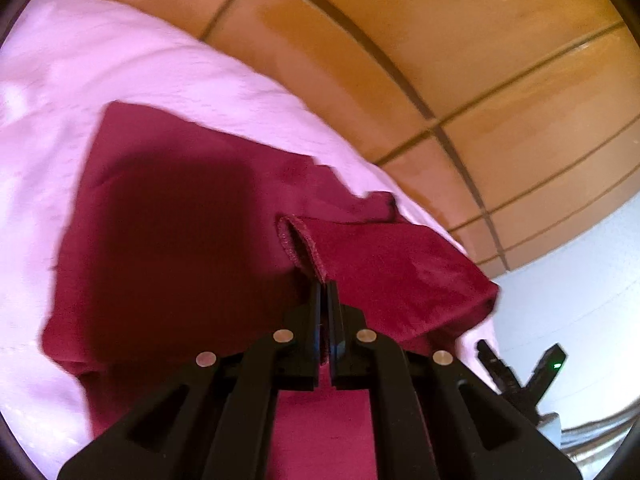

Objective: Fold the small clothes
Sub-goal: 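Lift the held side with the left tool and fold it over the shirt center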

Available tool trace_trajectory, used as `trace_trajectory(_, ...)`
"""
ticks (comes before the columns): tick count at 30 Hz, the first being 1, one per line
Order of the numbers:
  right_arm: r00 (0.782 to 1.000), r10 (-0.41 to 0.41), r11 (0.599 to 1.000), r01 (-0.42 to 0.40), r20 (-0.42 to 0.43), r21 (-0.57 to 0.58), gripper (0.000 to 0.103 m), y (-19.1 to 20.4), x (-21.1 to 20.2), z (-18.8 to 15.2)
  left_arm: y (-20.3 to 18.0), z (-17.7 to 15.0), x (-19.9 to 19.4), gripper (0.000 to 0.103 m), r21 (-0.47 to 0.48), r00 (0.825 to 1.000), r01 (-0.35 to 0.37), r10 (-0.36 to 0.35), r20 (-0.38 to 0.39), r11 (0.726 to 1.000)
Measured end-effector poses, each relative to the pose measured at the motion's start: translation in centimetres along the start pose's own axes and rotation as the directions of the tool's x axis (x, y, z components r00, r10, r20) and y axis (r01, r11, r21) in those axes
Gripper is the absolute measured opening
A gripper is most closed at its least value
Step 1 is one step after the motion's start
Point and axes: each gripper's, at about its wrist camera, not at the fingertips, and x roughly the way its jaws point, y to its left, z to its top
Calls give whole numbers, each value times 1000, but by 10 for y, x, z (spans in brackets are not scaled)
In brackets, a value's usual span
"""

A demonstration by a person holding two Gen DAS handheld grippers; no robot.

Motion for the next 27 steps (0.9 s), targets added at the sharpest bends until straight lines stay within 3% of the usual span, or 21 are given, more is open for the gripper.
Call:
trace_trajectory(4, 999, 26, 999, -27, -41, -38, 100, 13, 15, 4, 30, -6, 8, 2, -54, 1000, -15, 15, -4, 998)
trace_trajectory(9, 998, -7, 989, -2, -60, -151, 100, 47, 21, -4, 58, -19, 18, 5, -153, 996, 93, -90, 27, 984)
trace_trajectory(12, 999, -44, 982, 37, -31, -186, 100, 60, 30, 3, 59, -25, 18, 5, -131, 992, 120, -114, 47, 984)
trace_trajectory(18, 995, -72, 997, 69, -67, -45, 97, 48, 57, 20, 49, -32, 16, 2, -75, 991, 124, -120, 59, 989)
trace_trajectory(19, 990, -140, 990, 140, 10, 25, 93, 35, 45, 22, 47, -33, 16, 2, -61, 991, 125, -122, 61, 990)
trace_trajectory(22, 965, -223, 967, 202, 135, 154, 93, 8, 20, 15, 39, -37, 18, 2, -12, 989, 144, -143, 41, 989)
trace_trajectory(27, 981, -191, 966, 195, -43, 170, 93, -20, 41, -17, 31, -36, 20, 2, 28, 993, 117, -118, 29, 993)
